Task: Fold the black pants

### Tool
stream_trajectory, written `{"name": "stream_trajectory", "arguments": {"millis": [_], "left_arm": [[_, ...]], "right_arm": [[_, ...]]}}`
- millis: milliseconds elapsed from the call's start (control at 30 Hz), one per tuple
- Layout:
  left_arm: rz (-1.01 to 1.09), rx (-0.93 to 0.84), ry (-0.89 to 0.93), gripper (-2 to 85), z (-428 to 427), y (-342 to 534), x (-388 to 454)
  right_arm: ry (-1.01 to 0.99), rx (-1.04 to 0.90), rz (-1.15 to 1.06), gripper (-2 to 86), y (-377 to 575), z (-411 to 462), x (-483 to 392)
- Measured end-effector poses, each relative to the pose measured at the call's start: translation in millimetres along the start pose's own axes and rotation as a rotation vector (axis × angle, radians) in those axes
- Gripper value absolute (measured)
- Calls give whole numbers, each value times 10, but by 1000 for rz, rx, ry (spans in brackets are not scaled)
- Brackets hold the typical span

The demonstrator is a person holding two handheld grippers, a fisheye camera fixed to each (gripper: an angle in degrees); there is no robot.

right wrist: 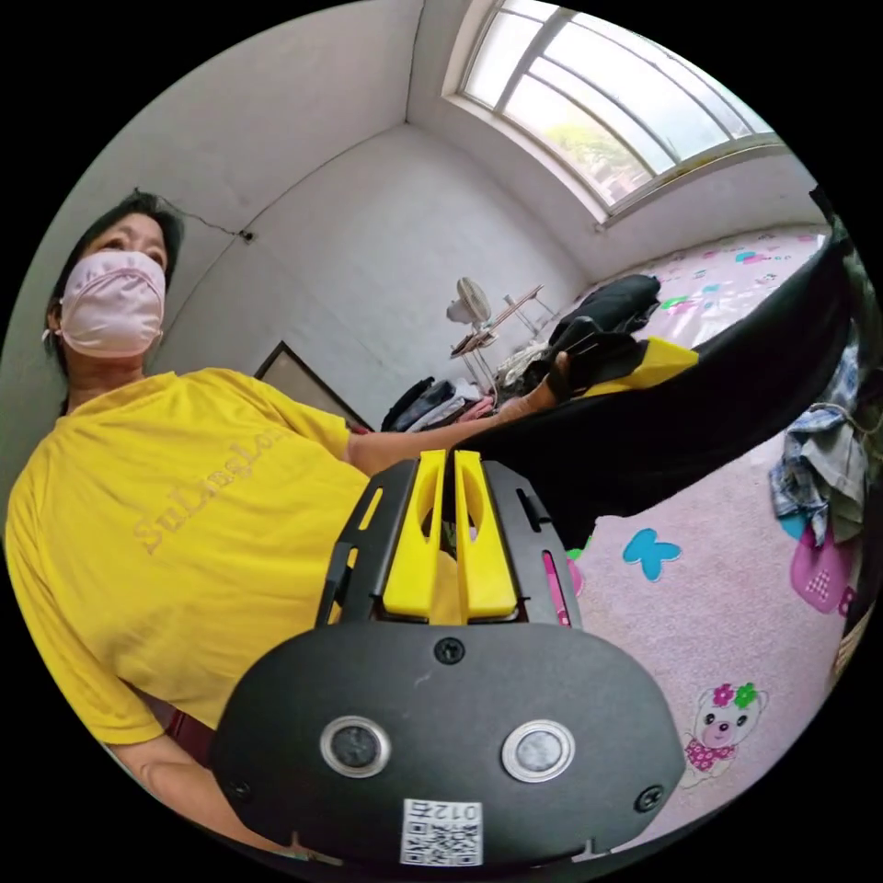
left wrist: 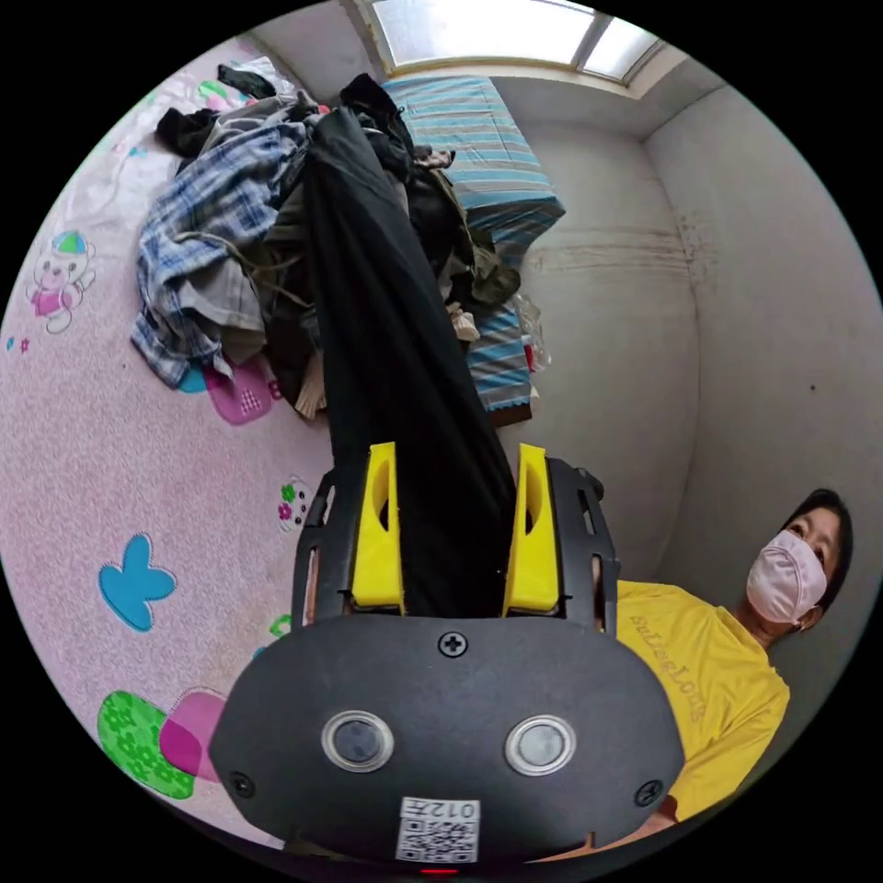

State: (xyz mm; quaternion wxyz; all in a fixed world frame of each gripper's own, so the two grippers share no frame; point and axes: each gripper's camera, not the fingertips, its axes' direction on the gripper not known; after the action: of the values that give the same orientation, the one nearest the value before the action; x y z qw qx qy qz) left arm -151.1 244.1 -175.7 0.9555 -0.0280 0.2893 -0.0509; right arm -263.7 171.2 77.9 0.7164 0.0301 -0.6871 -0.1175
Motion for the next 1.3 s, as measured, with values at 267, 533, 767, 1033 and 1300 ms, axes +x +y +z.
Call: {"name": "stream_trajectory", "arguments": {"millis": [267, 533, 767, 1033, 1300], "left_arm": [[268, -202, -214, 60, -842, 1121, 669], [107, -185, -513, 51, -2538, 2787, 561], [-347, -254, -563, 50, -3330, 4676, 89], [-492, 169, -955, 63, -3826, 4765, 437], [-284, 295, -1200, 46, -3746, 3411, 866]], "right_arm": [[-146, -153, -9, 19, -97, 907, -2], [-183, -103, 168, 13, -102, 1184, 538], [-147, 44, 365, 11, -125, 1121, 1307], [134, -58, 490, 17, -502, 1221, 2172], [648, -11, 580, 68, -1516, 1029, 3456]]}}
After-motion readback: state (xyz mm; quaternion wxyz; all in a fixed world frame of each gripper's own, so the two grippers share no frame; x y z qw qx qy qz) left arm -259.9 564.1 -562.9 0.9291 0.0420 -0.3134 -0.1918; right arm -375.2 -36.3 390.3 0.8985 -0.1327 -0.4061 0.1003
